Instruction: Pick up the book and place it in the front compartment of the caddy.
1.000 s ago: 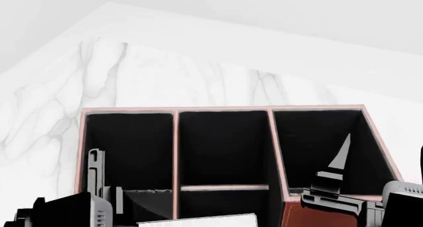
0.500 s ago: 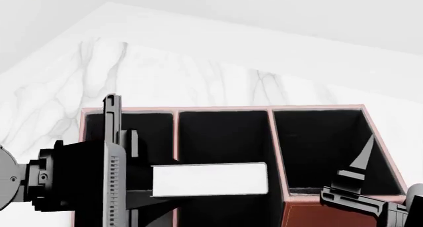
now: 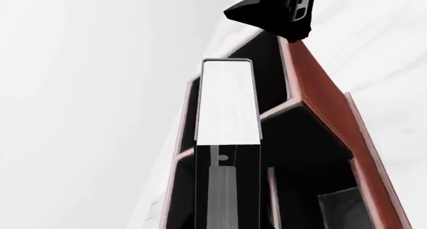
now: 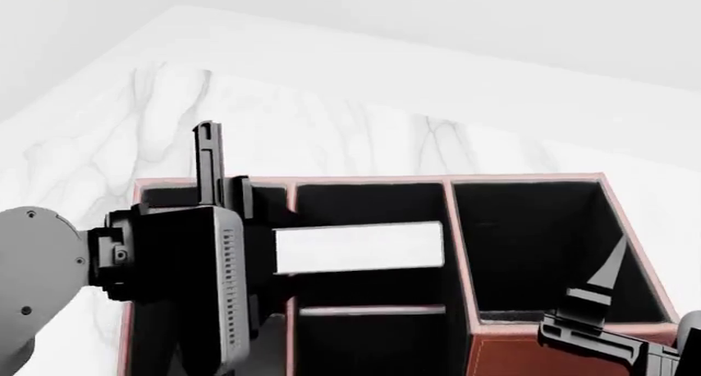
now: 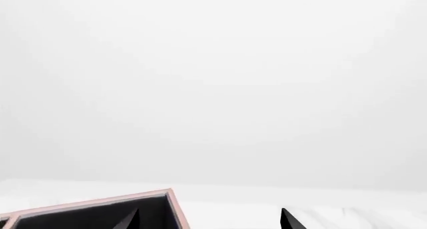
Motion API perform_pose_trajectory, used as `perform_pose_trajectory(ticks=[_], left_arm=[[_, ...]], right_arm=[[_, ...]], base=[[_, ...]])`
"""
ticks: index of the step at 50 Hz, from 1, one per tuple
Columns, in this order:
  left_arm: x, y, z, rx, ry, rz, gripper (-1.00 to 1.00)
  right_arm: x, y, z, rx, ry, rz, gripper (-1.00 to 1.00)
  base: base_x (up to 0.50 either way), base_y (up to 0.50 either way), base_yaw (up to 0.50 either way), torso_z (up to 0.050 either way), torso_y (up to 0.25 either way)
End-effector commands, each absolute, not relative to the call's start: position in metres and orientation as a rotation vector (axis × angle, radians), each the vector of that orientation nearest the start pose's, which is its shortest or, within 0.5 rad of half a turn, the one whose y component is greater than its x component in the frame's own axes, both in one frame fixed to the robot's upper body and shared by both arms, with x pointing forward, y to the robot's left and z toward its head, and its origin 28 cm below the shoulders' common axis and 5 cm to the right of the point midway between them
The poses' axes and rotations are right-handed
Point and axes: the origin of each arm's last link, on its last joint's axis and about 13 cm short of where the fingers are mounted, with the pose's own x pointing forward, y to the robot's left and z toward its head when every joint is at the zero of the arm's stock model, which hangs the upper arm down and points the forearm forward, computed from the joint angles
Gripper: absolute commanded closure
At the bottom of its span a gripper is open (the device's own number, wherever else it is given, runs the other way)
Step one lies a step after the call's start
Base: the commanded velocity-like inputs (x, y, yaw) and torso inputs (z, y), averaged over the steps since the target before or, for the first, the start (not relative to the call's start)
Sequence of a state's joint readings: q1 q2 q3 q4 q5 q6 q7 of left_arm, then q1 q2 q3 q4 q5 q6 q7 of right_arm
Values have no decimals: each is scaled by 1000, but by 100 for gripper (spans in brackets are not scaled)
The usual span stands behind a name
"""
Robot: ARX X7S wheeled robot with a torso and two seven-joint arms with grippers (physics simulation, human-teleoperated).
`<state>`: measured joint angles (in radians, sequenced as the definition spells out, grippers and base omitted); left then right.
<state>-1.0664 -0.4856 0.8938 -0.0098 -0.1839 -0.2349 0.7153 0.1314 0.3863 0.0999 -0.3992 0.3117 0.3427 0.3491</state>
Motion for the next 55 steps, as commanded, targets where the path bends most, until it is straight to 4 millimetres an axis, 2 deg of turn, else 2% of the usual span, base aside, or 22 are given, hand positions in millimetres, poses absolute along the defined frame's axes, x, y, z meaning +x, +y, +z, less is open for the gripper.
perform_pose_trajectory(ticks=[1, 4, 14, 22, 33, 37, 38, 42, 55], left_arm=[[358, 188, 222, 893, -240, -1138, 100], [357, 188, 218, 890, -208, -1175, 100], [382, 191, 212, 869, -226, -1115, 100], [386, 191, 213, 858, -213, -1114, 100], [395, 191, 218, 715, -1, -1208, 100], [400, 192, 218, 705, 32, -1250, 100], [405, 190, 218, 646, 35, -1223, 100], [409, 188, 218, 612, 68, -1264, 100], [434, 182, 199, 659, 129, -1257, 100]], right_arm=[[229, -182, 117, -60, -198, -334, -100], [229, -183, 116, -62, -194, -338, -100], [232, -183, 112, -62, -181, -341, -100], [229, -184, 114, -67, -183, -343, -100], [234, -183, 111, -71, -173, -335, -100], [235, -186, 107, -73, -160, -345, -100], [236, -187, 106, -71, -154, -352, -100], [239, -189, 106, -66, -151, -357, -100], [244, -196, 92, -52, -116, -381, -100]], base=[[0, 0, 0, 0, 0], [0, 0, 0, 5, 3], [0, 0, 0, 0, 1], [0, 0, 0, 0, 1], [0, 0, 0, 0, 1], [0, 0, 0, 0, 3], [0, 0, 0, 0, 0], [0, 0, 0, 0, 0], [6, 2, 4, 0, 0]])
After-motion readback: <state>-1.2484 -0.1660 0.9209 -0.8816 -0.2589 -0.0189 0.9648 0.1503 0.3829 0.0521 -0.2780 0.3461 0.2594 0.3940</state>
